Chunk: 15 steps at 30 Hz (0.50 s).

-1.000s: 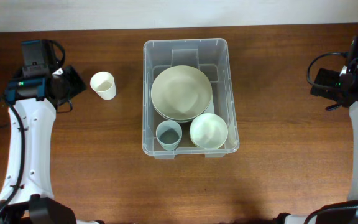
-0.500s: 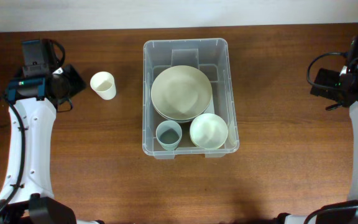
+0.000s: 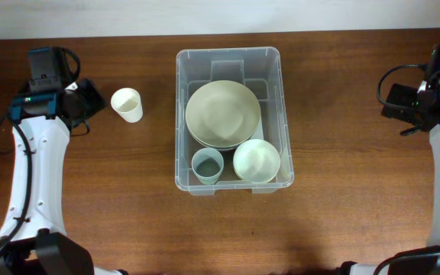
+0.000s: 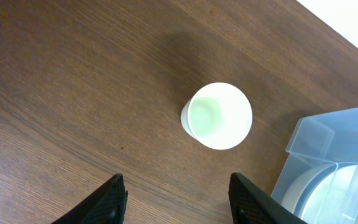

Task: Pack container
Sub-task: 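Lower the left gripper onto the white cup and grasp its rim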

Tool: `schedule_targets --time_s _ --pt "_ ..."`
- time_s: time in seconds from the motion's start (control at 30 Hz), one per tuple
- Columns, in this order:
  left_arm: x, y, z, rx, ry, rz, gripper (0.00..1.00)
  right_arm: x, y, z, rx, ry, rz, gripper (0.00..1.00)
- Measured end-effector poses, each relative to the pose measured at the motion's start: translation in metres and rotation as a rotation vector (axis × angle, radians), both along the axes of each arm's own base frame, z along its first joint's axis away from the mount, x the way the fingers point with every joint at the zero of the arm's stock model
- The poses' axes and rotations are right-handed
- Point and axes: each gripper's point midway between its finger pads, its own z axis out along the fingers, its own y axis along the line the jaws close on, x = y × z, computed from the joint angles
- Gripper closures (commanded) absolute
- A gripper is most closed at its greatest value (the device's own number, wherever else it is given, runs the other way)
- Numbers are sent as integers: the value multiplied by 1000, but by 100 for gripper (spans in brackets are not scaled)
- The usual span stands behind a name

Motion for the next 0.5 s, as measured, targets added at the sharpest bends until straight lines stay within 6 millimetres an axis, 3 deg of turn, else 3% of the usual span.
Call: schedule_targets --time_s 0.5 --pt "0 0 0 0 0 0 46 0 0 0 0 0 0 1"
